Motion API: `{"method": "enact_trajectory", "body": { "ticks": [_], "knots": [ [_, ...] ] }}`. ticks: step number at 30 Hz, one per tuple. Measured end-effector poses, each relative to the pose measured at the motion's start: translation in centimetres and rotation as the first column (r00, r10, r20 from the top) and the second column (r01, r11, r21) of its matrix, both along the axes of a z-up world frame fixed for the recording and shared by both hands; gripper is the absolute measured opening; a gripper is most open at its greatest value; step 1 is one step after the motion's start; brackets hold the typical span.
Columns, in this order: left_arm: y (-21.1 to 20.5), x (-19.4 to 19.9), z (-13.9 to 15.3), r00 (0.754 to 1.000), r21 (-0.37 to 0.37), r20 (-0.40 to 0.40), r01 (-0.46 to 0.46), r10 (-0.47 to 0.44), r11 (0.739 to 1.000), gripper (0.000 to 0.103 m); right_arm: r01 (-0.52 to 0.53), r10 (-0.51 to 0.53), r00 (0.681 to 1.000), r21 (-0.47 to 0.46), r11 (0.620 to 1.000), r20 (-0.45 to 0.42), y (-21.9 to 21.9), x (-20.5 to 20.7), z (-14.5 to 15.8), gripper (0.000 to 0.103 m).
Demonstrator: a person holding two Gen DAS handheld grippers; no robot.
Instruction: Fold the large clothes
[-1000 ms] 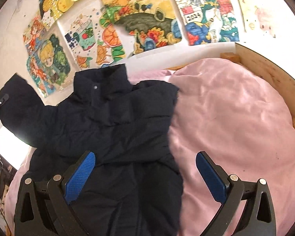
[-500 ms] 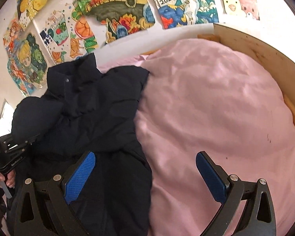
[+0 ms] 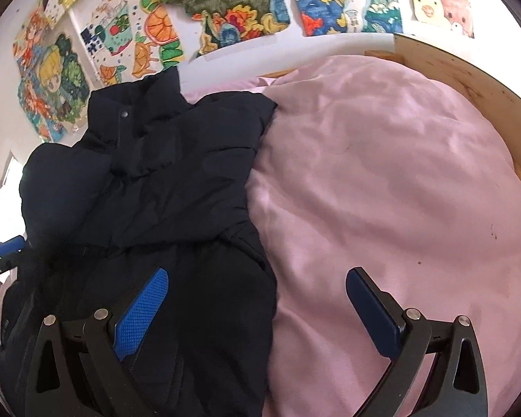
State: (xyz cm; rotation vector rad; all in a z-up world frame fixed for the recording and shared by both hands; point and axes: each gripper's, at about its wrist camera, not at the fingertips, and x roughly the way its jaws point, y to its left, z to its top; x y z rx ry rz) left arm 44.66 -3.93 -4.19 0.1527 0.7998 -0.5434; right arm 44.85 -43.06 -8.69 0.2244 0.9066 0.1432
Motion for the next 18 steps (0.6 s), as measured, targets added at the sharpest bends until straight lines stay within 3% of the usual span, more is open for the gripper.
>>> {"method": "enact_trajectory", "body": {
  "ticks": [3, 6, 7, 9, 11, 12, 15, 18],
  "knots": [
    [3.3, 0.8, 0.1, 0.992, -0.059, -0.025, -0.128, 0.126, 0.990, 0.062, -0.046, 0.047, 0.999, -0.036, 0.998, 0.022, 1.6, 0.0, 0.3, 0.103],
    [7.2, 2.0, 0.3, 0.947, -0.099, -0.058, -0.321, 0.317, 0.942, 0.062, -0.117, 0.125, 0.990, -0.112, 0.987, 0.067, 4.2, 0.2, 1.2, 0.103],
    [8.4, 2.5, 0.3, 0.915, -0.085, -0.062, -0.403, 0.399, 0.911, 0.062, -0.150, 0.163, 0.983, -0.142, 0.978, 0.081, 5.5, 0.3, 1.5, 0.103],
    [10.8, 3.7, 0.0, 0.818, -0.034, -0.086, -0.573, 0.568, 0.819, 0.062, -0.206, 0.232, 0.967, -0.212, 0.955, 0.108, 8.4, 0.5, 2.1, 0.103],
    [13.1, 5.0, -0.4, 0.724, -0.017, -0.145, -0.684, 0.675, 0.730, 0.062, -0.269, 0.314, 0.939, -0.274, 0.923, 0.137, 11.7, 0.7, 2.5, 0.103],
    [14.2, 5.5, -0.6, 0.695, -0.040, -0.180, -0.713, 0.697, 0.700, 0.062, -0.311, 0.370, 0.916, -0.311, 0.898, 0.153, 13.8, 0.8, 2.6, 0.103],
    [15.7, 6.6, -1.2, 0.662, -0.070, -0.208, -0.745, 0.720, 0.664, 0.062, -0.401, 0.501, 0.847, -0.406, 0.821, 0.175, 19.5, 1.4, 2.6, 0.103],
    [16.1, 7.6, -1.6, 0.660, -0.070, -0.202, -0.747, 0.723, 0.662, 0.062, -0.453, 0.622, 0.755, -0.519, 0.725, 0.210, 25.1, 1.4, 2.7, 0.103]
  ]
}}
